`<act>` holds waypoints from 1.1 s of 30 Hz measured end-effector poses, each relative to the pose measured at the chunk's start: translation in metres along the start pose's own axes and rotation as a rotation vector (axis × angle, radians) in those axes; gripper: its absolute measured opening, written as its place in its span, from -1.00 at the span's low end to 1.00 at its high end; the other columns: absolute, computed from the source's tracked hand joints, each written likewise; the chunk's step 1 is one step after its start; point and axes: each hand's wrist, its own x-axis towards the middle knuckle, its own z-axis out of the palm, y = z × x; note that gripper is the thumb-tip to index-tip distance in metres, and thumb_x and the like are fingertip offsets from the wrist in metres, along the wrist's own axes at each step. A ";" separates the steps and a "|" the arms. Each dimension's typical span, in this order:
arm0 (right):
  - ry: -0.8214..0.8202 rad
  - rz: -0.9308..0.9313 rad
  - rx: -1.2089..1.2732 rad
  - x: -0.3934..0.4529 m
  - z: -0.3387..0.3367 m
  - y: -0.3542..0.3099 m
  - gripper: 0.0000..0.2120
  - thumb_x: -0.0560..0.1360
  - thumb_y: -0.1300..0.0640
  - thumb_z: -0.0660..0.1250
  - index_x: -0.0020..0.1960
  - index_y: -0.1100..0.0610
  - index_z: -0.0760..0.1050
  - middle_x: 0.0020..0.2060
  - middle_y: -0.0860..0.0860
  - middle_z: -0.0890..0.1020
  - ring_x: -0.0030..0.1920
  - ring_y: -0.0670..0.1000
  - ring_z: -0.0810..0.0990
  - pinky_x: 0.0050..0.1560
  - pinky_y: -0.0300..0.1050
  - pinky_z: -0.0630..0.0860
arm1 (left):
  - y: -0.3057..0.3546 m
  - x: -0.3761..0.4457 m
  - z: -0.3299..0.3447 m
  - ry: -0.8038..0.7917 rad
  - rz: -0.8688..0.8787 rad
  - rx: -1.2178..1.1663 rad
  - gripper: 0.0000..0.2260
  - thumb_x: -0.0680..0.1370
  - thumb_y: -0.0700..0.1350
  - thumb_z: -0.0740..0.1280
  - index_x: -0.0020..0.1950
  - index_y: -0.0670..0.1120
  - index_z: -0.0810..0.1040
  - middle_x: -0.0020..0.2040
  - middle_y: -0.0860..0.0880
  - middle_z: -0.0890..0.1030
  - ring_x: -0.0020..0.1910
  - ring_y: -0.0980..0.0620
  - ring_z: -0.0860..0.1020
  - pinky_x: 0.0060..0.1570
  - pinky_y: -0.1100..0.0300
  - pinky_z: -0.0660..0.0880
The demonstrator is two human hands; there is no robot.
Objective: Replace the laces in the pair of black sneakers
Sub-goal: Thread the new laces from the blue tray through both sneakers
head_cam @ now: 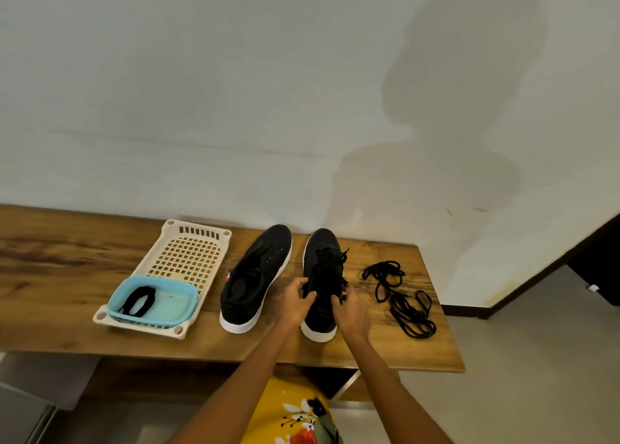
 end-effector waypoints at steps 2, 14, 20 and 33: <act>0.049 -0.019 -0.003 -0.007 -0.001 -0.004 -0.66 0.59 0.00 0.19 0.29 0.14 0.39 0.18 0.11 0.52 0.17 0.12 0.51 -0.04 -0.09 0.43 | -0.001 -0.006 -0.003 0.010 0.040 0.018 -0.71 0.58 -0.20 0.26 0.31 -0.17 0.44 0.28 -0.10 0.51 0.27 -0.04 0.47 0.05 0.30 0.36; -0.075 -0.218 0.173 -0.053 0.046 -0.098 -0.59 0.54 -0.01 0.29 0.29 0.15 0.31 0.24 0.07 0.39 0.17 0.04 0.47 0.00 -0.22 0.42 | -0.027 -0.009 -0.099 0.502 0.015 0.325 -0.63 0.47 -0.25 0.33 0.26 -0.18 0.38 0.25 -0.17 0.41 0.24 -0.13 0.40 0.20 0.04 0.36; -0.263 -0.007 0.193 -0.032 0.083 -0.118 -0.41 0.51 -0.03 0.32 0.43 0.14 0.19 0.33 0.12 0.41 0.26 0.13 0.49 0.13 -0.10 0.50 | -0.038 0.014 -0.103 0.330 -0.131 0.262 -0.55 0.48 -0.20 0.34 0.34 -0.15 0.28 0.26 -0.16 0.43 0.25 -0.13 0.43 0.15 0.04 0.44; -0.195 -0.244 0.055 -0.096 0.056 -0.044 -0.60 0.57 0.22 0.11 0.41 0.09 0.26 0.09 0.10 0.59 0.02 0.11 0.58 -0.12 -0.08 0.44 | -0.053 -0.044 -0.094 0.150 -0.096 0.313 -0.76 0.54 -0.07 0.29 0.17 -0.07 0.37 0.02 -0.09 0.59 -0.01 -0.04 0.56 -0.09 0.15 0.49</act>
